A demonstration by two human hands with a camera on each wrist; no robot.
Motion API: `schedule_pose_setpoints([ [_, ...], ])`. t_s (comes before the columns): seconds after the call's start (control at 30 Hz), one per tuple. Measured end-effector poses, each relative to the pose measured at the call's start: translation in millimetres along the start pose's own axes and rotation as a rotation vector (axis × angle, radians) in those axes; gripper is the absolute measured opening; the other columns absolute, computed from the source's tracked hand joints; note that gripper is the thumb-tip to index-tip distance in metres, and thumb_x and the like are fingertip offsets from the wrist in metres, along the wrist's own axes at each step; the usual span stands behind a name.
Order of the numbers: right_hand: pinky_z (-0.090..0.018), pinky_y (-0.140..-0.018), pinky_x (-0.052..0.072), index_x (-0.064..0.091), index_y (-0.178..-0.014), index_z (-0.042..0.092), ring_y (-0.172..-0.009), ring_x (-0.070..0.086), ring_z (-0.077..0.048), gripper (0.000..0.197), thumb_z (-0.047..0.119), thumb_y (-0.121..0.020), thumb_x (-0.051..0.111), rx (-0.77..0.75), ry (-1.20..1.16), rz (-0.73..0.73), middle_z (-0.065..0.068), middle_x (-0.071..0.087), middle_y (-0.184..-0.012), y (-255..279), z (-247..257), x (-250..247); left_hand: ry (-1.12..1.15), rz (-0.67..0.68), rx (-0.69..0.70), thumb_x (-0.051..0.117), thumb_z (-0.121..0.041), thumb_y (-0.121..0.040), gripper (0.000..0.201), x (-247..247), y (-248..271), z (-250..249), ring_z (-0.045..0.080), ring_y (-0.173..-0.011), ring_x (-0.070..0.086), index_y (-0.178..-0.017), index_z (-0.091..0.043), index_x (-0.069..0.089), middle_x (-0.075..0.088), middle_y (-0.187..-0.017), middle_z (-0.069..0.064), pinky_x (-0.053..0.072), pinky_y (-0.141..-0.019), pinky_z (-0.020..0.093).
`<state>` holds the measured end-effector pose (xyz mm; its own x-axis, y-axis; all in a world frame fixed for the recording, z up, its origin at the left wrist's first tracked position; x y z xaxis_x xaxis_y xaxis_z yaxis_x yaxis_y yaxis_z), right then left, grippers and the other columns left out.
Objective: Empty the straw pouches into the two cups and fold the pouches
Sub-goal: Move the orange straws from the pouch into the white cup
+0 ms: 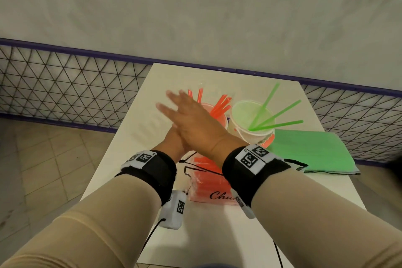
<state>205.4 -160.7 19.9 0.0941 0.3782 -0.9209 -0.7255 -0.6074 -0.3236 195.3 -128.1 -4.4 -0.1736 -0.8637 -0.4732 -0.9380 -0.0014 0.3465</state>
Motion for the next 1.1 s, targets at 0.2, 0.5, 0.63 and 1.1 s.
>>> schedule_pose_setpoints([
  [0.2, -0.051, -0.118, 0.02, 0.037, -0.148, 0.014, -0.148, 0.014, -0.034, 0.052, 0.01, -0.097, 0.049, 0.054, 0.309, 0.18, -0.008, 0.025, -0.159, -12, -34, 7, 0.305, 0.017, 0.058, 0.052, -0.006, -0.095, 0.072, -22, -14, 35, 0.017, -0.08, 0.064, -0.153, -0.03, 0.017, 0.062, -0.12, 0.011, 0.059, -0.071, 0.03],
  [0.5, -0.052, -0.119, 0.011, -0.015, -0.153, 0.02, -0.15, -0.007, -0.028, 0.069, 0.029, -0.103, 0.032, 0.658, 0.168, 0.18, -0.007, -0.014, -0.162, 14, -106, -20, 0.296, 0.04, -0.003, 0.044, -0.004, -0.097, 0.069, -27, -14, 32, 0.023, -0.07, 0.056, -0.148, -0.042, 0.016, 0.06, -0.086, 0.008, 0.059, -0.072, 0.04],
  [0.63, -0.052, -0.118, 0.014, -0.024, -0.149, 0.031, -0.15, -0.005, -0.026, 0.09, 0.025, -0.098, 0.05, 0.735, -0.055, 0.252, -0.003, -0.015, -0.162, 32, -107, -7, 0.27, 0.025, 0.01, 0.049, -0.009, -0.098, 0.072, -28, -18, 33, 0.022, -0.071, 0.062, -0.15, -0.043, 0.014, 0.064, -0.095, 0.01, 0.06, -0.074, 0.04],
  [1.1, -0.028, -0.075, 0.044, 0.068, -0.107, 0.015, -0.092, 0.061, -0.018, 0.02, 0.024, -0.091, 0.06, 0.357, 0.006, 0.576, 0.0, 0.067, -0.101, 93, -18, -36, 0.197, 0.499, -0.348, 0.068, -0.066, -0.071, 0.087, -28, 15, 86, 0.036, -0.126, 0.048, -0.142, -0.022, 0.043, 0.039, -0.144, 0.009, 0.051, -0.091, 0.05],
])
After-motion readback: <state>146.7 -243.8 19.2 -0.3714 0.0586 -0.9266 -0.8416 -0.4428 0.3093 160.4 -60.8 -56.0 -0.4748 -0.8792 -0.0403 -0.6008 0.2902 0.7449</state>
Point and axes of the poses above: each hand's wrist, its own y-axis away from the middle knuckle, its own x-axis out of the palm, z = x × y, the point moved 3 cm from there along -y, towards the middle knuckle
